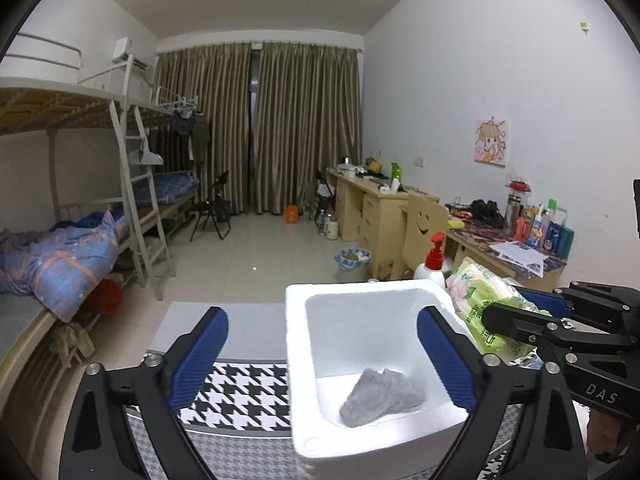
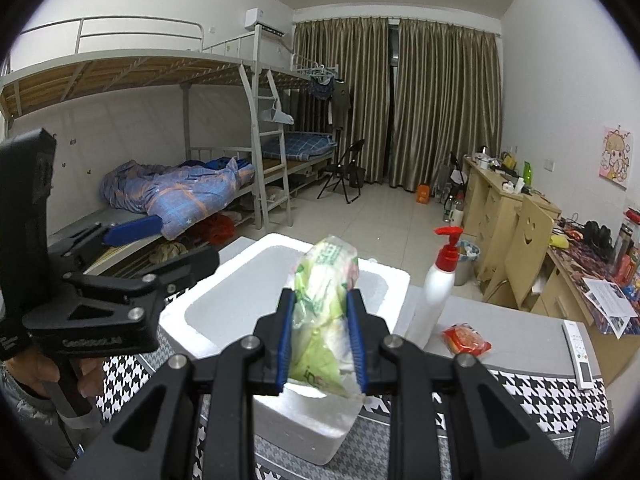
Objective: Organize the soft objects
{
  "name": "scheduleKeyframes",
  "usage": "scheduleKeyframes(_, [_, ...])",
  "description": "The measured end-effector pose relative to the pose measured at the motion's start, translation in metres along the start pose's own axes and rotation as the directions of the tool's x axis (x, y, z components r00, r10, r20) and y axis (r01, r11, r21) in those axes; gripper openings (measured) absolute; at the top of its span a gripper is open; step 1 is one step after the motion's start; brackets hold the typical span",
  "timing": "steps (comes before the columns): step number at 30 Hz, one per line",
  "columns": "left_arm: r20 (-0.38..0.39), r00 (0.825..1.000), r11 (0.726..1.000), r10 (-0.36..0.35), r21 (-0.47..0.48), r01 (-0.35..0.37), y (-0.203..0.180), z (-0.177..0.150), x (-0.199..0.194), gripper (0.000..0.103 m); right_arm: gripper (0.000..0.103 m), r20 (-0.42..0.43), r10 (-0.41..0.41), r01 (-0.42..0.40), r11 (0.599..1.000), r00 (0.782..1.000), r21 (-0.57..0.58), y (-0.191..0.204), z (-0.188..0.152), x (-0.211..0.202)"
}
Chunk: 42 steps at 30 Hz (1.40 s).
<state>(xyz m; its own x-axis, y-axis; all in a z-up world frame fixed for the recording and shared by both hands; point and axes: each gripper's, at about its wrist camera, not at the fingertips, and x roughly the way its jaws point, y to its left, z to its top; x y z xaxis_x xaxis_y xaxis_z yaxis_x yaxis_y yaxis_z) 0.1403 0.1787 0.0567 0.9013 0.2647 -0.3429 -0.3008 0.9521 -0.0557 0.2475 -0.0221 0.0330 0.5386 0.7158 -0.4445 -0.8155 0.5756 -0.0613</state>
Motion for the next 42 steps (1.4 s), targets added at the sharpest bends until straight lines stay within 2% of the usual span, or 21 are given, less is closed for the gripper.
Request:
scheduleKeyframes(5, [0.02,1.0,1.0,-0.002,0.007,0.002,0.002,-0.001,-0.005,0.101,0.03,-0.01,0.002,-0.002,1.0,1.0,-0.012,0.005,0.002,0.004])
scheduleKeyframes(18, [0.016,1.0,1.0,0.021,-0.015,-0.021,0.016,-0.009,-0.01,0.102,0.03,-0.015,0.019,-0.019,1.0,1.0,-0.017,0.012,0.005,0.015])
scheduleKeyframes(24, [0.019,1.0,0.999,0.018,-0.032,-0.018,0.025,-0.014,-0.013,0.102,0.034,-0.017,0.018,-0.018,1.0,1.0,-0.011,0.012,0.005,0.02])
scheduleKeyframes(35, [0.03,0.999,0.999,0.026,-0.048,-0.025,0.034,-0.019,-0.022,0.102,0.074,-0.025,0.014,-0.014,1.0,1.0,-0.009,0.016,0.005,0.03])
scheduleKeyframes(42, [0.032,0.999,0.998,0.042,-0.054,-0.04,0.037,-0.02,-0.026,0.102,0.087,-0.003,0.01,-0.01,1.0,1.0,-0.028,0.021,0.003,0.021])
